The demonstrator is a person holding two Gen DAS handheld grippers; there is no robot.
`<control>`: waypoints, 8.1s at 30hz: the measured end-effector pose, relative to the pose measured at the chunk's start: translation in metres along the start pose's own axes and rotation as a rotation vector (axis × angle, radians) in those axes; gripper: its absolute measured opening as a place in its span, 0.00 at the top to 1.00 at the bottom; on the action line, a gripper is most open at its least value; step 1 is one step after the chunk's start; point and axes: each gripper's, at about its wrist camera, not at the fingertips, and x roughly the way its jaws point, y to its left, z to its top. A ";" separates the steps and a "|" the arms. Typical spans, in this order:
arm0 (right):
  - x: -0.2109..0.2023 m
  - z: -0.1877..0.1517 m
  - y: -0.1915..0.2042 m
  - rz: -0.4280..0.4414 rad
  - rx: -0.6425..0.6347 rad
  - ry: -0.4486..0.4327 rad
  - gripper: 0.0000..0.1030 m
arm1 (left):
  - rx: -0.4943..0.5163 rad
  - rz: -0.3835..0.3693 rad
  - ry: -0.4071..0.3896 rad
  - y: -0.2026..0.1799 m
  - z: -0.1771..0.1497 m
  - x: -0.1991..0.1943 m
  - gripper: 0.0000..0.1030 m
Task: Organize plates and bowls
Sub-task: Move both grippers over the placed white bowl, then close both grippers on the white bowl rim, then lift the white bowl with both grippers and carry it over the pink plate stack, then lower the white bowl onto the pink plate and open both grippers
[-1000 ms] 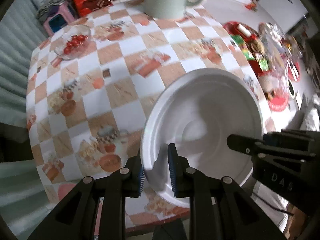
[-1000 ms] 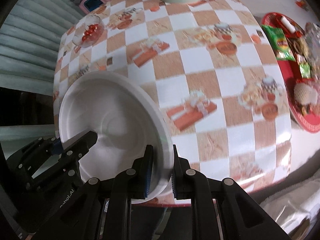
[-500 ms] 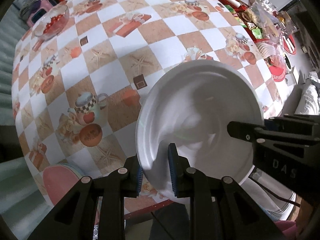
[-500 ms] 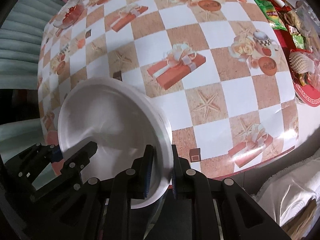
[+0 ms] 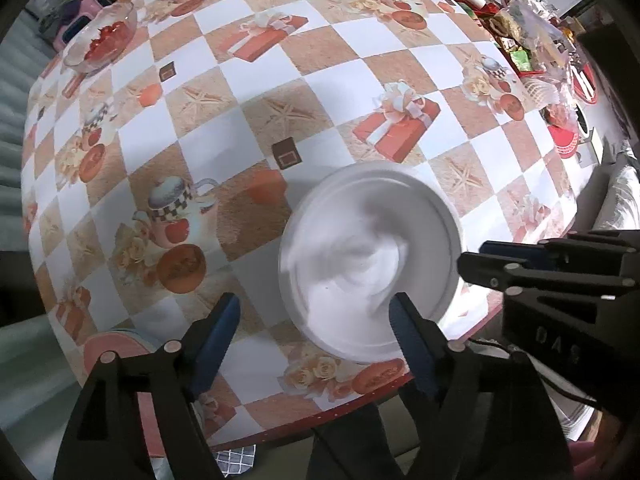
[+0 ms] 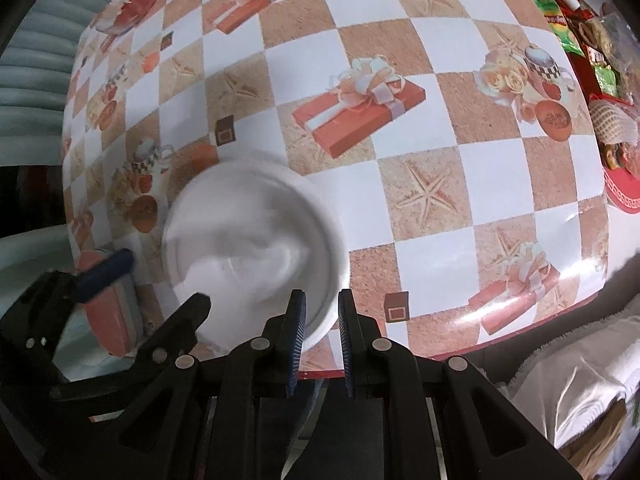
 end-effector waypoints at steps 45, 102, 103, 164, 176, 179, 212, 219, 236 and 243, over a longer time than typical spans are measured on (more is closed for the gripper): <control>0.015 -0.013 -0.015 -0.047 0.018 0.041 0.15 | -0.145 0.013 0.120 0.032 -0.024 0.022 0.09; 0.093 0.040 -0.006 0.058 0.037 0.138 0.36 | -0.167 0.013 0.190 0.034 0.019 0.090 0.11; 0.093 0.040 -0.006 0.052 0.035 0.136 0.44 | -0.167 0.010 0.186 0.033 0.019 0.090 0.12; 0.148 -0.015 0.174 0.006 -0.245 0.170 0.79 | -0.349 -0.073 0.103 0.110 -0.097 0.087 0.65; 0.112 -0.019 0.182 0.017 -0.249 0.139 0.79 | -0.372 -0.070 0.009 0.121 -0.096 0.048 0.65; 0.100 -0.014 0.180 0.015 -0.252 0.128 0.79 | -0.382 -0.073 -0.021 0.121 -0.092 0.035 0.65; 0.100 -0.058 0.344 -0.015 -0.655 0.129 0.79 | -0.776 0.021 -0.121 0.229 -0.206 -0.040 0.65; 0.118 -0.059 0.356 -0.033 -0.670 0.144 0.79 | -0.804 0.017 -0.099 0.239 -0.213 -0.028 0.65; 0.146 -0.055 0.358 -0.057 -0.649 0.156 0.78 | -0.810 0.003 -0.058 0.252 -0.203 0.003 0.65; 0.151 -0.061 0.358 -0.063 -0.653 0.162 0.78 | -0.806 0.002 -0.047 0.254 -0.200 0.010 0.65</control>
